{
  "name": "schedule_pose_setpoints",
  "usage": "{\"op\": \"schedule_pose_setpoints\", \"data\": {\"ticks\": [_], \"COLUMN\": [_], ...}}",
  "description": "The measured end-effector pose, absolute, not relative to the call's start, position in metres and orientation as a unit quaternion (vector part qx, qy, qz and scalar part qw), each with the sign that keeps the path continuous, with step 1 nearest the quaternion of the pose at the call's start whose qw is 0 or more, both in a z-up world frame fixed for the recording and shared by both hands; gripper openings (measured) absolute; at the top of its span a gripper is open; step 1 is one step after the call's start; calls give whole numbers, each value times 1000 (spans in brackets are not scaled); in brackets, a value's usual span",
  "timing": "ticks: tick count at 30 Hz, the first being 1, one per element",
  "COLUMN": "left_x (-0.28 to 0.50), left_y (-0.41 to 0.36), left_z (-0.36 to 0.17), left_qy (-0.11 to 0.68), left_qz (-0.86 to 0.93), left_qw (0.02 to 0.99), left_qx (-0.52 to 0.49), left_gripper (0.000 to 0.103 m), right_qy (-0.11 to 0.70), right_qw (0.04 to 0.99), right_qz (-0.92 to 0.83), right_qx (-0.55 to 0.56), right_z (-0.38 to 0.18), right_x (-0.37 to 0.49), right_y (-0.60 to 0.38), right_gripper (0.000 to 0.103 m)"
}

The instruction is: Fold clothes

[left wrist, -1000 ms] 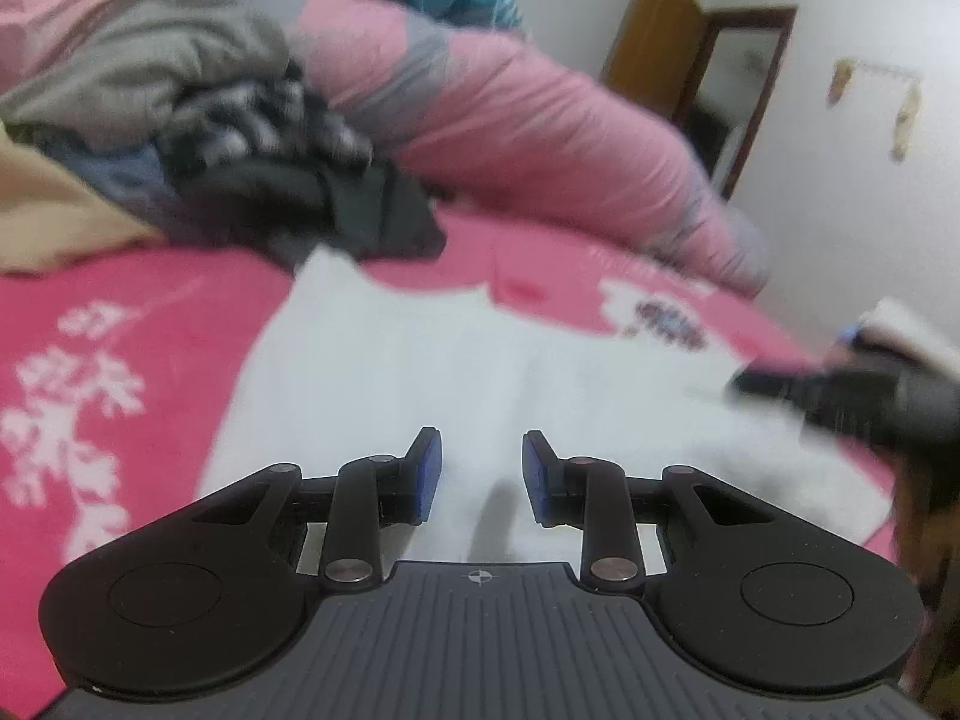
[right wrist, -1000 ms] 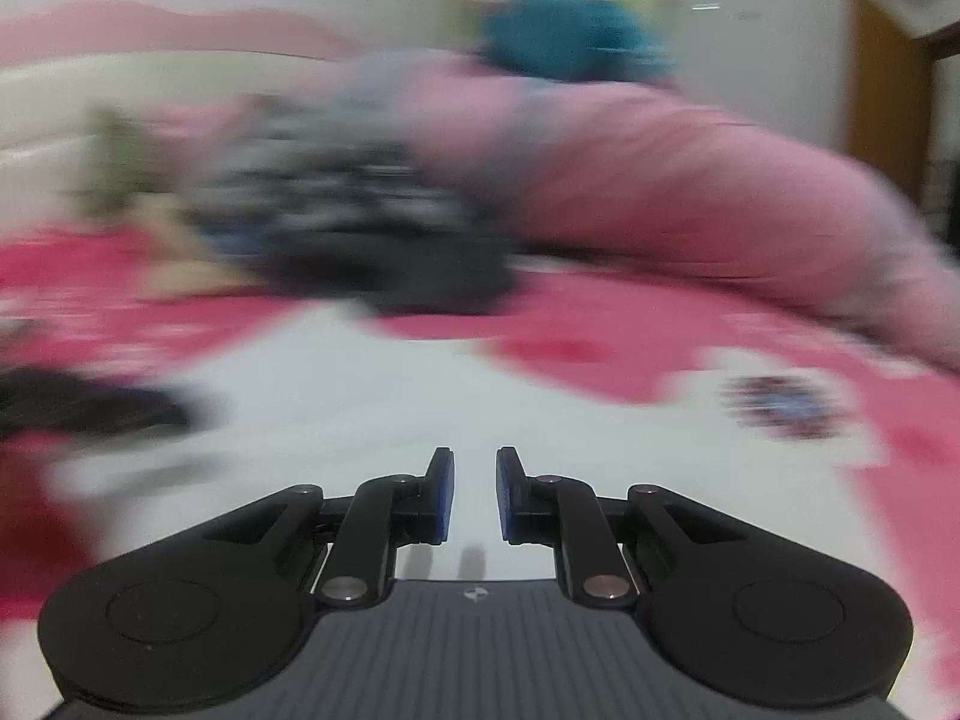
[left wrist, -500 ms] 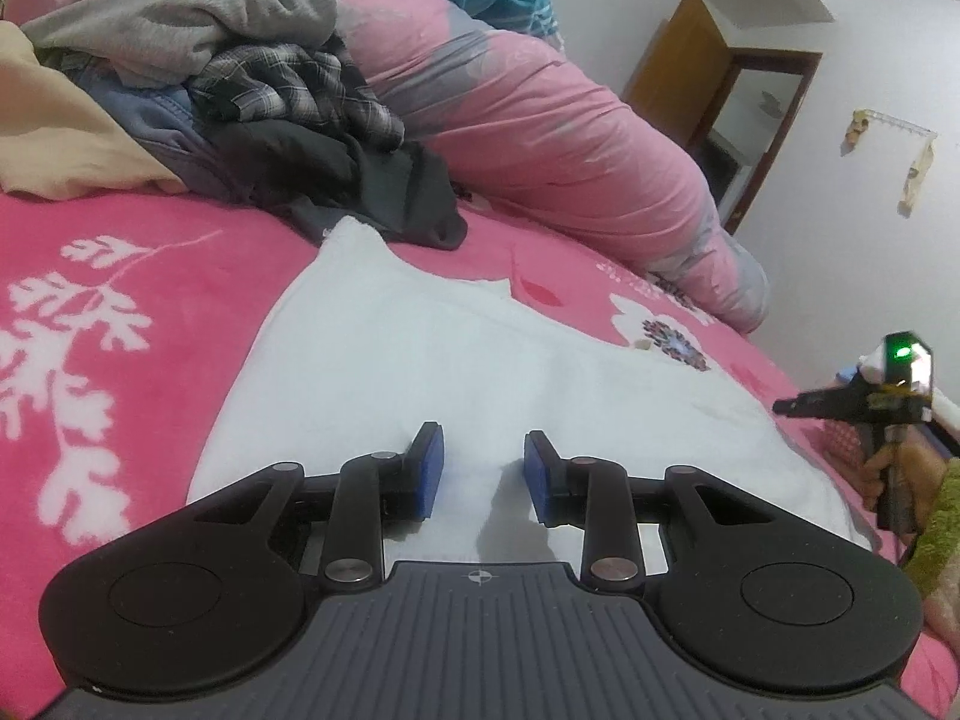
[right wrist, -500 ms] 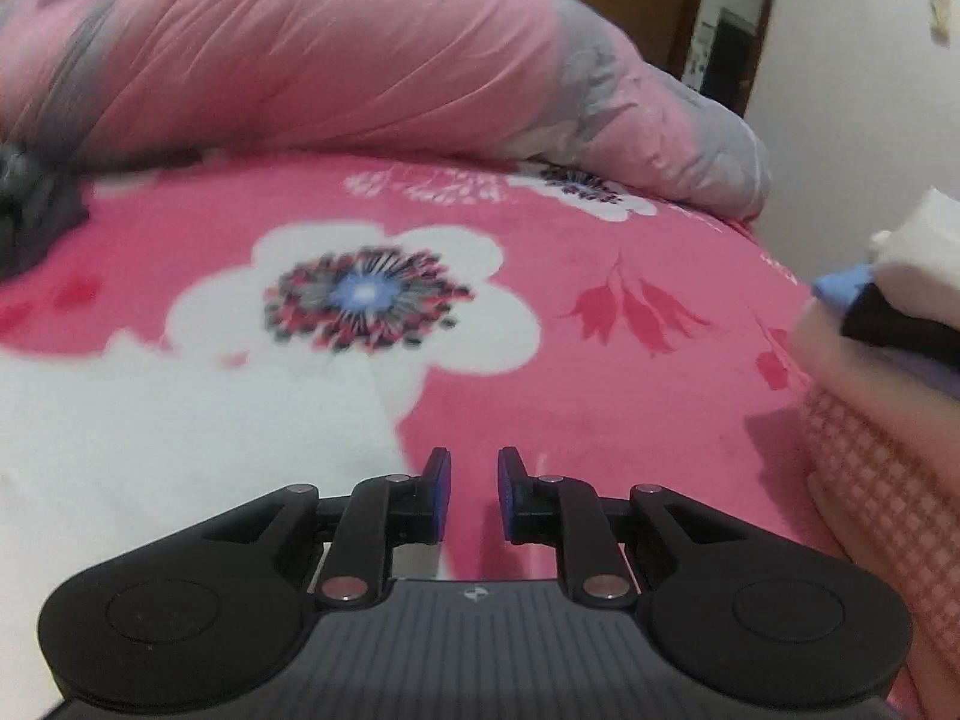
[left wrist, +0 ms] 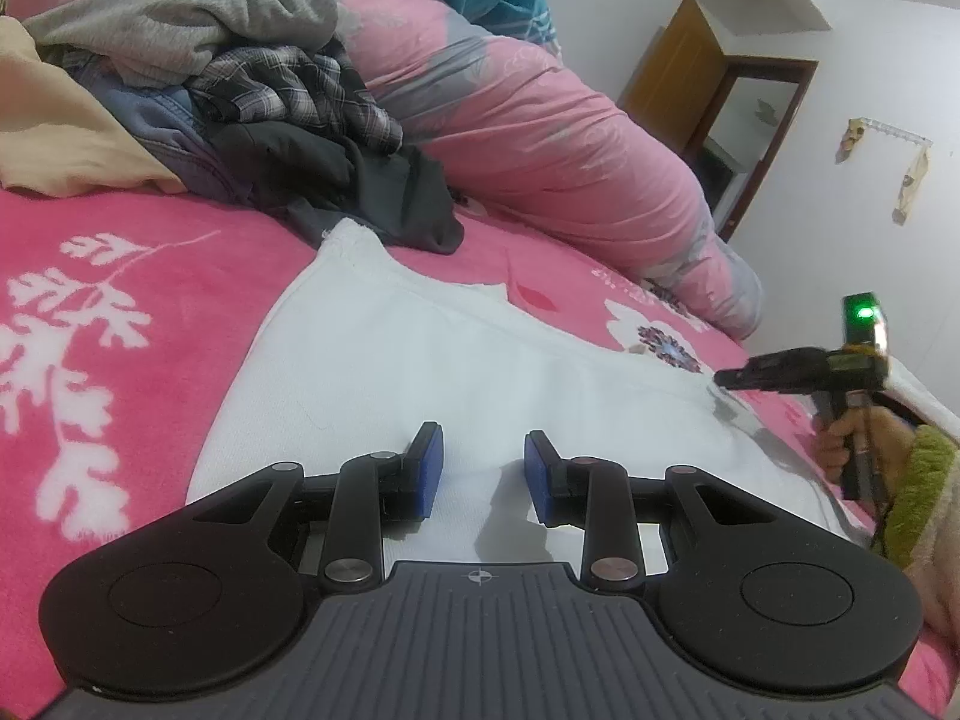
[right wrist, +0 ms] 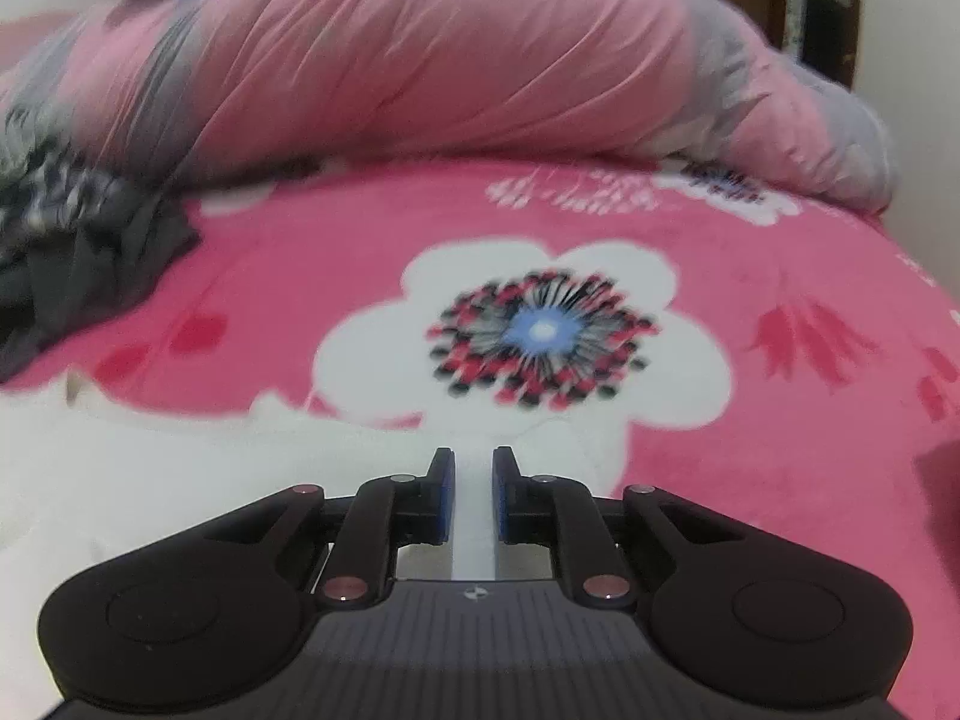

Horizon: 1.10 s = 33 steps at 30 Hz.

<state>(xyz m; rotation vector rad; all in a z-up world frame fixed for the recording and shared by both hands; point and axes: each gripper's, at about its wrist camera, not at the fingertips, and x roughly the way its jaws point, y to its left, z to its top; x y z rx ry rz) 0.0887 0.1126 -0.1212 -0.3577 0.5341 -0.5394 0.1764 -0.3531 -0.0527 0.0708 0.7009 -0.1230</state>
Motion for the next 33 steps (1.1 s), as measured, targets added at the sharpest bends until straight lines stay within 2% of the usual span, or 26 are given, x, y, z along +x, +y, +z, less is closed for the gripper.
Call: {"op": "schedule_pose_setpoints", "data": {"ticks": [5, 8, 11, 14, 18, 22, 26, 29, 33], "left_x": [90, 89, 89, 88, 88, 88, 89, 89, 89], "left_y": [114, 114, 114, 113, 113, 113, 114, 114, 114], "left_z": [-122, -122, -122, -122, -122, -122, -122, -122, -122], "left_qy": [259, 259, 259, 259, 258, 259, 259, 259, 259], "left_qz": [-265, -266, -266, -265, -264, -264, -265, -265, -265], "left_qw": [912, 911, 911, 912, 912, 912, 912, 912, 912], "left_qx": [-179, -179, -180, -178, -176, -176, -177, -177, -178], "left_gripper": [31, 31, 31, 31, 31, 31, 31, 31, 31], "right_qy": [351, 377, 351, 318, 344, 366, 335, 307, 347], "right_qw": [934, 917, 911, 933, 938, 923, 923, 944, 937], "right_qz": [-11, -107, -176, -125, -25, -112, -168, -107, -25], "right_qx": [64, 74, 130, 112, 44, 28, 88, 59, 10], "right_z": [-48, -68, -59, -37, -43, -64, -43, -31, -56], "right_x": [123, 106, 79, 51, 24, -6, -41, -41, -20], "right_y": [-356, -399, -437, -409, -353, -378, -398, -360, -314], "right_gripper": [14, 14, 15, 15, 15, 14, 16, 16, 16]}}
